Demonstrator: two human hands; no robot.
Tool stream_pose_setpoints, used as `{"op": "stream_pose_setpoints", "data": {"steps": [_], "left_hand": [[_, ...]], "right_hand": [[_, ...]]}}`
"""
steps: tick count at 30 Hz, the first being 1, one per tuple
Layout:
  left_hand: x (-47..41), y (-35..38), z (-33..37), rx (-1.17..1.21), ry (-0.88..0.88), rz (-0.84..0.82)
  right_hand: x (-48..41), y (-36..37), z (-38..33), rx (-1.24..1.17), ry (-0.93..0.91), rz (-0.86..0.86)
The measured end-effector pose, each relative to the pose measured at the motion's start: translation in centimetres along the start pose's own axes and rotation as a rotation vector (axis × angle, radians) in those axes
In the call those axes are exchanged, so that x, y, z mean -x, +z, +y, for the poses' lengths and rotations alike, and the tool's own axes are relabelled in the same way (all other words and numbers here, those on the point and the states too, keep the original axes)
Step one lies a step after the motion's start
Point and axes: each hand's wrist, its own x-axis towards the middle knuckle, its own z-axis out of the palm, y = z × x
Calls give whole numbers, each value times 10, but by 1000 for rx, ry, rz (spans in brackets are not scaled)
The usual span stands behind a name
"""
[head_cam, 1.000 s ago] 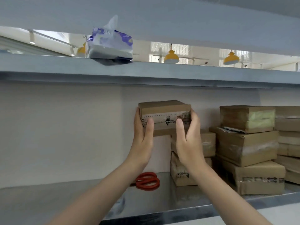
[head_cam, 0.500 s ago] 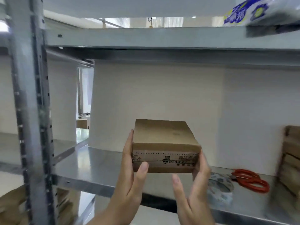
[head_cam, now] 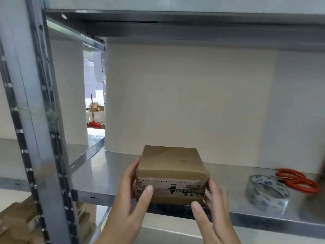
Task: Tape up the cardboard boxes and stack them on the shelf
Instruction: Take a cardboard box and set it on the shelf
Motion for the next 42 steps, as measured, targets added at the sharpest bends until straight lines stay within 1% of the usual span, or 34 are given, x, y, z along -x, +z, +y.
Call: {"op": "stream_pose_setpoints", "data": {"steps": [2,4,5,6,7,9,11,13,18,22,25,28,31,33,39,42], "left_hand": [[-12,-12,2,4,-174,13],[-33,-22,6,13,-342,14],[-42,-24,10,19,-398,-1],[-47,-24,15,11,-433,-21],[-49,-23,20,-12,-417,-49],[-52,-17,30,-78,-365,-85],[-51,-17,33,-104,-300,-79],[-47,-20,32,-66,-236,-48],[-32,-16,27,30,-165,-17],[-29,-13,18,-43,-143,-1],[-24,-12,13,-100,-117,32],[-21,-13,15,-63,-136,13],[-25,-14,29,105,-206,-20],[-30,-14,36,166,-237,19],[-37,-15,35,166,-321,197],[-38,-23,36,124,-339,211]], "right_hand": [[-24,-13,3,32,65,18],[-37,-29,8,64,149,-12],[-47,-34,12,54,137,-55],[-56,-38,7,96,141,-121],[-64,-38,-4,101,174,-180],[-74,-27,-28,53,280,-201],[-73,-30,-30,-2,179,-210],[-69,-31,-29,-49,107,-192],[-62,-33,-25,-81,-51,-119],[-56,-30,-19,-69,-107,-53],[-46,-27,-8,-83,-162,-42],[-43,-31,-15,-133,-129,-20],[-47,-37,-25,-161,-81,29],[-51,-37,-31,-177,-43,45],[-46,-27,-16,-252,-203,-11],[-39,-24,3,-195,-323,-21]]}}
